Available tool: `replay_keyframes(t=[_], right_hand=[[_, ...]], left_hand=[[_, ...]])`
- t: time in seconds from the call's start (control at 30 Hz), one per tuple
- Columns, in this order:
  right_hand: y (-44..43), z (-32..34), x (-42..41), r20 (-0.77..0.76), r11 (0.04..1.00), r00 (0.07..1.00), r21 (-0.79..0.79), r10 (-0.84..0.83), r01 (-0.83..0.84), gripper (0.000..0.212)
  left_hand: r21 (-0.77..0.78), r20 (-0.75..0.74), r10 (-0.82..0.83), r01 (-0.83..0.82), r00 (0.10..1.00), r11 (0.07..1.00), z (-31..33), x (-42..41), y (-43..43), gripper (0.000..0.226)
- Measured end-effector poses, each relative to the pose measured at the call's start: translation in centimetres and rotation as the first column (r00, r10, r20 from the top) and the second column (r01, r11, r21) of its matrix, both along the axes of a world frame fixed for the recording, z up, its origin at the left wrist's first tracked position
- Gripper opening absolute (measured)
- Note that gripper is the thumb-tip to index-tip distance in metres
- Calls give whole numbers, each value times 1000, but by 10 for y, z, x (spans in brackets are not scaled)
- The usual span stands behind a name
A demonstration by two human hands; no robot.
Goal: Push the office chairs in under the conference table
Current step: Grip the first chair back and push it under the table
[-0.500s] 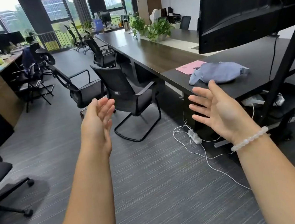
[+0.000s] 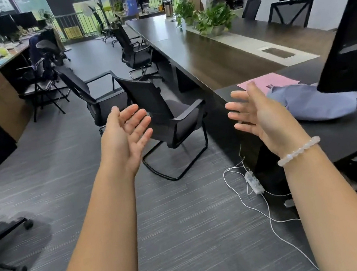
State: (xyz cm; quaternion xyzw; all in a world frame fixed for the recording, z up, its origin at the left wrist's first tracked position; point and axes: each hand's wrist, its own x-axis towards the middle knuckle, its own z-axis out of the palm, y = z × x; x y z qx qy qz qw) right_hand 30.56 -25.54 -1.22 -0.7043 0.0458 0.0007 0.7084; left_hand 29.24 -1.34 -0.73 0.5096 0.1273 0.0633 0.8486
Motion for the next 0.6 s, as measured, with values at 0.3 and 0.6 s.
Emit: replay_keyframes(t=[0.3,0.6], right_hand=[[47,-5,151,-81,995,995,-79,49,-55,57],[135,-10,313,-55,995,997,-85,-48,43,52]], left_hand=[[216,-88,76,-56,993,975,-17,152,51,45],[304,-85,-30,55,996,951,-11,339,128,43]])
